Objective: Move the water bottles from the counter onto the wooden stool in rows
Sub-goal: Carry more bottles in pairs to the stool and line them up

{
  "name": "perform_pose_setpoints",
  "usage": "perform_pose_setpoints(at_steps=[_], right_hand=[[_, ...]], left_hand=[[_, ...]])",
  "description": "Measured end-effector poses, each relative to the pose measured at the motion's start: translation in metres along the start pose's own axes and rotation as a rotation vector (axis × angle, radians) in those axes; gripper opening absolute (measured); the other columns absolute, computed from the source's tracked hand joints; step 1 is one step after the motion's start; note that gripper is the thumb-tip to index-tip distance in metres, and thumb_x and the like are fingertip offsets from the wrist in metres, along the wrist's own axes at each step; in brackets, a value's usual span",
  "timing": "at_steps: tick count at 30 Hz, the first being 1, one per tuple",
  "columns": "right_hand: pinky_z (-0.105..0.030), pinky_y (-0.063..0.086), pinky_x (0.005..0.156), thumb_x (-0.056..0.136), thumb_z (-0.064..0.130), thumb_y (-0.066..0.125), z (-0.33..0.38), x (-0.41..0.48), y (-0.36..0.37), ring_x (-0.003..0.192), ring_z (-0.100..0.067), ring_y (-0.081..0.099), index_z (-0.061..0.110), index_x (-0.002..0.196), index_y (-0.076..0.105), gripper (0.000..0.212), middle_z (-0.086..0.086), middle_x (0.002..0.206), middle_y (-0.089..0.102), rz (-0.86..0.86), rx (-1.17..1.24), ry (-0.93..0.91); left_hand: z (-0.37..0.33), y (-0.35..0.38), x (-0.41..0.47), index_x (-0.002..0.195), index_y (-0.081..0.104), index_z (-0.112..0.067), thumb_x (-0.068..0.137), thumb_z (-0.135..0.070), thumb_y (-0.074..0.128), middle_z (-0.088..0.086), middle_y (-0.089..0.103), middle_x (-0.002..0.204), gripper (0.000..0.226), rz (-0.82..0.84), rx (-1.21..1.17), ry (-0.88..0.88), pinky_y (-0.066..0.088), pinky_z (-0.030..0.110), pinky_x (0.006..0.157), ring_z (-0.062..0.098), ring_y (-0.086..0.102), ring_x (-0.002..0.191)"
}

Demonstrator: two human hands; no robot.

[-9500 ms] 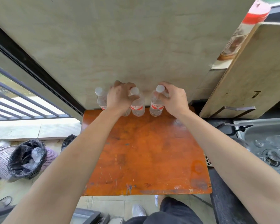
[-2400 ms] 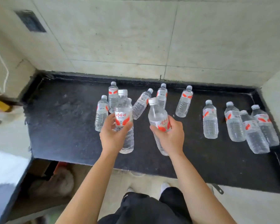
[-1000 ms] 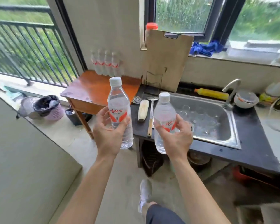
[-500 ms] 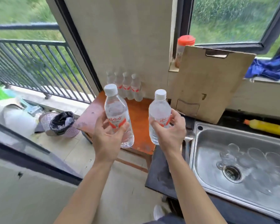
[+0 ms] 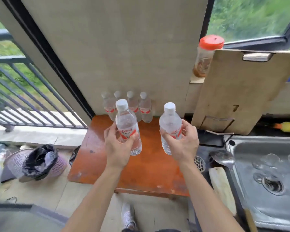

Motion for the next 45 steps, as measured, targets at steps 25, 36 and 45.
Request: perform_pose_setpoints(at_steps=[25, 36, 45], right_hand=[[-0.028, 0.043, 0.091, 0.073, 0.058, 0.081, -0.042, 0.006, 0.129, 0.112, -0.007, 0.050, 0.034, 0.134, 0.041, 0.077, 0.012, 0.126, 0.047, 0.099, -0.356, 0.307], [-0.025, 0.044, 0.072, 0.087, 0.062, 0.061, -0.035, 0.024, 0.122, 0.094, -0.007, 0.058, 0.021, 0.118, 0.065, 0.052, 0.009, 0.114, 0.062, 0.159, -0.448, 0.012], [-0.034, 0.050, 0.080, 0.085, 0.062, 0.069, -0.039, 0.076, 0.087, 0.091, -0.009, 0.061, 0.027, 0.102, 0.069, 0.039, 0.015, 0.102, 0.061, -0.083, -0.310, 0.138]], left_hand=[[0.130, -0.007, 0.159, 0.144, 0.041, -0.020, 0.074, -0.021, 0.087, -0.001, 0.052, 0.140, 0.084, 0.445, 0.163, -0.188, 0.043, 0.027, 0.098, 0.016, 0.053, 0.124], [0.087, -0.003, 0.181, 0.119, 0.057, -0.045, 0.088, -0.032, 0.075, -0.022, 0.058, 0.121, 0.038, 0.410, 0.130, 0.017, 0.047, 0.020, 0.088, -0.002, 0.051, 0.115], [0.030, 0.062, 0.188, 0.122, 0.063, -0.020, 0.088, -0.034, 0.074, -0.011, 0.063, 0.115, 0.039, 0.554, 0.163, 0.168, 0.044, 0.025, 0.089, 0.009, 0.058, 0.108]])
Point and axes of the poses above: each hand's wrist, its own x-axis towards the middle knuckle, its own y-axis out of the palm, z = x × y, the point moved 2 cm from there along x, towards the middle knuckle
